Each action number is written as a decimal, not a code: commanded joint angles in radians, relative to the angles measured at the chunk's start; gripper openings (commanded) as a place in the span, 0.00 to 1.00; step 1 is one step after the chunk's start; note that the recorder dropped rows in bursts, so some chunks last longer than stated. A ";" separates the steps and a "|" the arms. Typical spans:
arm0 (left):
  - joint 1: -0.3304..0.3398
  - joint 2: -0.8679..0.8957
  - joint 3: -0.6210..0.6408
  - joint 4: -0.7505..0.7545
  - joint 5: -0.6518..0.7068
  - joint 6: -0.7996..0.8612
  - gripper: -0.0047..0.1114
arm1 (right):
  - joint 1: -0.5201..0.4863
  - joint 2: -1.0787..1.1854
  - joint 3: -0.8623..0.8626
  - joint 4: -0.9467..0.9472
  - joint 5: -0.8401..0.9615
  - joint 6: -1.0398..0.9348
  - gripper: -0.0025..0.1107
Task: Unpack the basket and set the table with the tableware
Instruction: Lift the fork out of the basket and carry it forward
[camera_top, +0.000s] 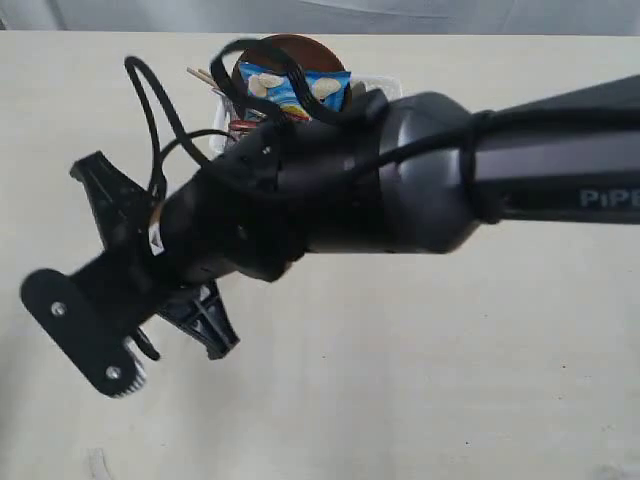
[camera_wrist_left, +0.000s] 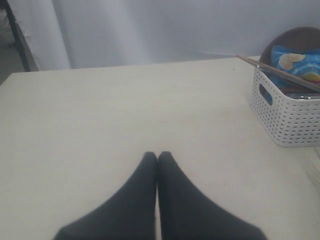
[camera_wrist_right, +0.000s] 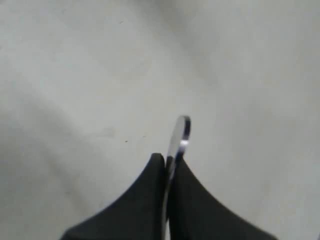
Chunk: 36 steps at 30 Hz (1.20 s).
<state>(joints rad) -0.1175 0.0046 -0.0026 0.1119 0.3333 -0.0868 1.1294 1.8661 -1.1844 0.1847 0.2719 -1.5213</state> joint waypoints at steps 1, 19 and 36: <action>0.004 -0.005 0.003 -0.003 -0.007 0.002 0.04 | 0.002 -0.009 0.076 -0.012 -0.042 -0.137 0.02; 0.004 -0.005 0.003 -0.003 -0.007 0.002 0.04 | 0.002 0.107 0.151 -0.135 -0.263 -0.251 0.02; 0.004 -0.005 0.003 -0.003 -0.007 0.002 0.04 | 0.002 0.107 0.151 -0.135 -0.221 -0.183 0.42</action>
<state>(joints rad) -0.1175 0.0046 -0.0026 0.1119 0.3333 -0.0868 1.1294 1.9758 -1.0377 0.0574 0.0585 -1.7168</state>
